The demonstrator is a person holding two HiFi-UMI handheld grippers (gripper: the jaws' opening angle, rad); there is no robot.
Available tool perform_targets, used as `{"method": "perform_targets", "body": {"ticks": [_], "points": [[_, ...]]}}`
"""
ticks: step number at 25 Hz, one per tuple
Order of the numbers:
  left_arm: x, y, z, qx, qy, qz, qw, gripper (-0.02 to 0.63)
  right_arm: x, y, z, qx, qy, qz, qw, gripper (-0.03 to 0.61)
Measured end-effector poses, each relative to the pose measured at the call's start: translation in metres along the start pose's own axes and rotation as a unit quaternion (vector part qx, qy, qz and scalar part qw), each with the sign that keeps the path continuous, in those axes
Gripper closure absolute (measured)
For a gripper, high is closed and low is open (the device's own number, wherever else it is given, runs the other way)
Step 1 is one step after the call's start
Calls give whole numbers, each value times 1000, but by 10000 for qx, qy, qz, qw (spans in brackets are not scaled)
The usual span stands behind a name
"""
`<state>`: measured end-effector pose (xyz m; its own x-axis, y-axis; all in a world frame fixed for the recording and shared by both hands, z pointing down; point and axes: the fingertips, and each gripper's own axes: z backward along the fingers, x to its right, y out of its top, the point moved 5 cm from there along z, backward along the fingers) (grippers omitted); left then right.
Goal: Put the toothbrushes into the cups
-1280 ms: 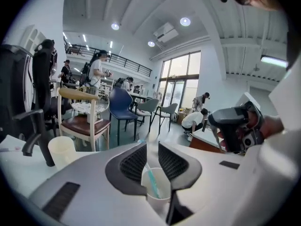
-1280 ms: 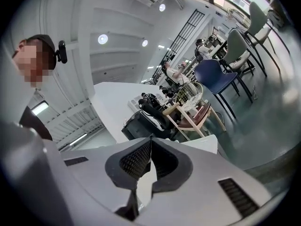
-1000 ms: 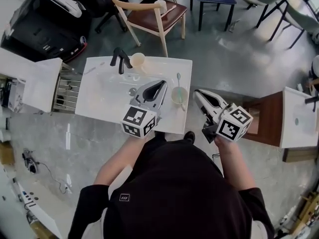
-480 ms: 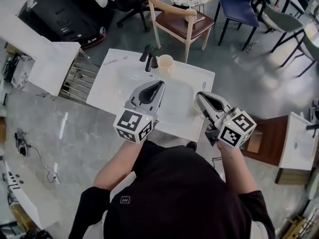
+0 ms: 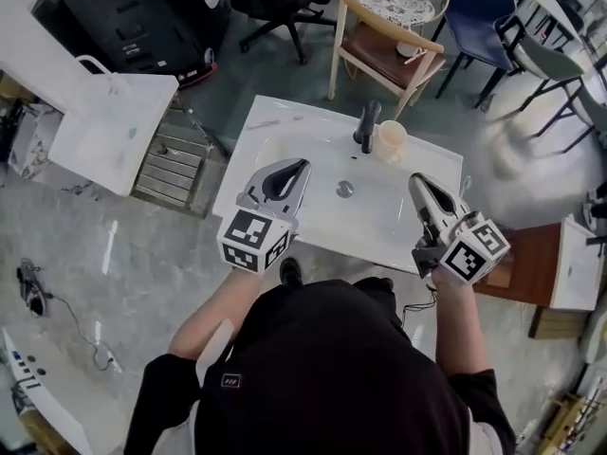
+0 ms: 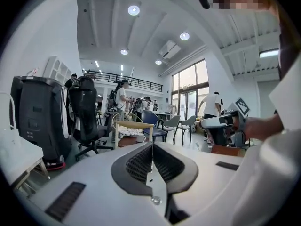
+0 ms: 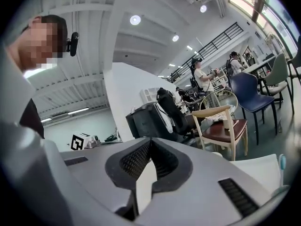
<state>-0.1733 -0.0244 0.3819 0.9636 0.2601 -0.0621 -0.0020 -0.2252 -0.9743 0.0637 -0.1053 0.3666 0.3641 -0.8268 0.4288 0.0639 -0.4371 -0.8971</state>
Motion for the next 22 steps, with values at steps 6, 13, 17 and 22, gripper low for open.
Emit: {"method": "perform_targets", "body": {"ticks": [6,13,17,22], "points": [[-53,-3,17,49,-40,191,9998,595,-41,-21,-55,49,5,-145,9999,551],[-72,2,-8,-167,-11,156,9997,595,-20,2,-73,191,-269,365,9988,551],[-92,1,-32,-255,297,396,9984,595,-15,6,-78,-33,-143,486,9987,551],[-114,-6,-57,-654,-111,164,9977,595,-15,1,-111,-152,25,401,9991,551]]}}
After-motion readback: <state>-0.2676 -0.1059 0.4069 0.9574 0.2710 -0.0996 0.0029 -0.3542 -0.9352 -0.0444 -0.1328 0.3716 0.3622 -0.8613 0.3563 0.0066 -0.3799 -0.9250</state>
